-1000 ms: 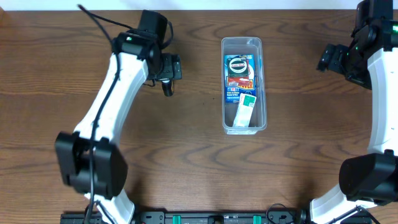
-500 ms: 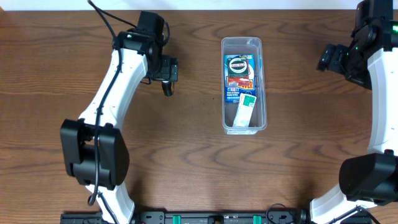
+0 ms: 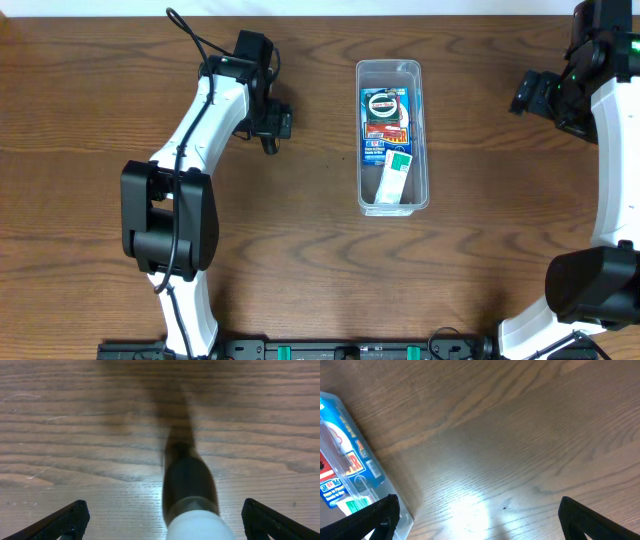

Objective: Pack container
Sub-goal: 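Grasp the dark bottle by its body with the left gripper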

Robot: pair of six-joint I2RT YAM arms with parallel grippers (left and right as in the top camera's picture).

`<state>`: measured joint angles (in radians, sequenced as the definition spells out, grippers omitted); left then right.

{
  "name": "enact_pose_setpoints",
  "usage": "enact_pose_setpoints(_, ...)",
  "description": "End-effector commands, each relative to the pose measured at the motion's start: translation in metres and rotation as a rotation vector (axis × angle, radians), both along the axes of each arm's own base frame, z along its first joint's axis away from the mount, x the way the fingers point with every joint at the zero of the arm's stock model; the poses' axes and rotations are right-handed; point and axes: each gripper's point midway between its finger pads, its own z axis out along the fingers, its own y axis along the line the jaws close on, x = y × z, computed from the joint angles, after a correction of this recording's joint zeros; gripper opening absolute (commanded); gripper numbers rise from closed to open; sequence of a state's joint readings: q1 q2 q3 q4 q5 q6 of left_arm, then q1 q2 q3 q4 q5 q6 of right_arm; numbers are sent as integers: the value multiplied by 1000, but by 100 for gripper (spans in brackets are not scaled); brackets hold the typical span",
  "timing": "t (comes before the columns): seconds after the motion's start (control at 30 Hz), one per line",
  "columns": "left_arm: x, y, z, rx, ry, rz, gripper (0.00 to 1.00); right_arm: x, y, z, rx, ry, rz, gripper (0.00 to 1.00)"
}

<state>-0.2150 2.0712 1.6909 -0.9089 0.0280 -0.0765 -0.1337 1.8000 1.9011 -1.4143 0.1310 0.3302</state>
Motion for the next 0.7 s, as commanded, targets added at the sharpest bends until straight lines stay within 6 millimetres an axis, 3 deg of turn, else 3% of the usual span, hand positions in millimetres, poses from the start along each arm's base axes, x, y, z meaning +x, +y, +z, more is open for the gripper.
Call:
enact_pose_setpoints(0.0,2,-8,-5,-39,12,-21,98,-1,-4,0,-3,-1,-22,99)
enact_pose_setpoints(0.67,-2,-14,-13,-33,18,-37,96,-1,-4,0,-3,-1,-22,99)
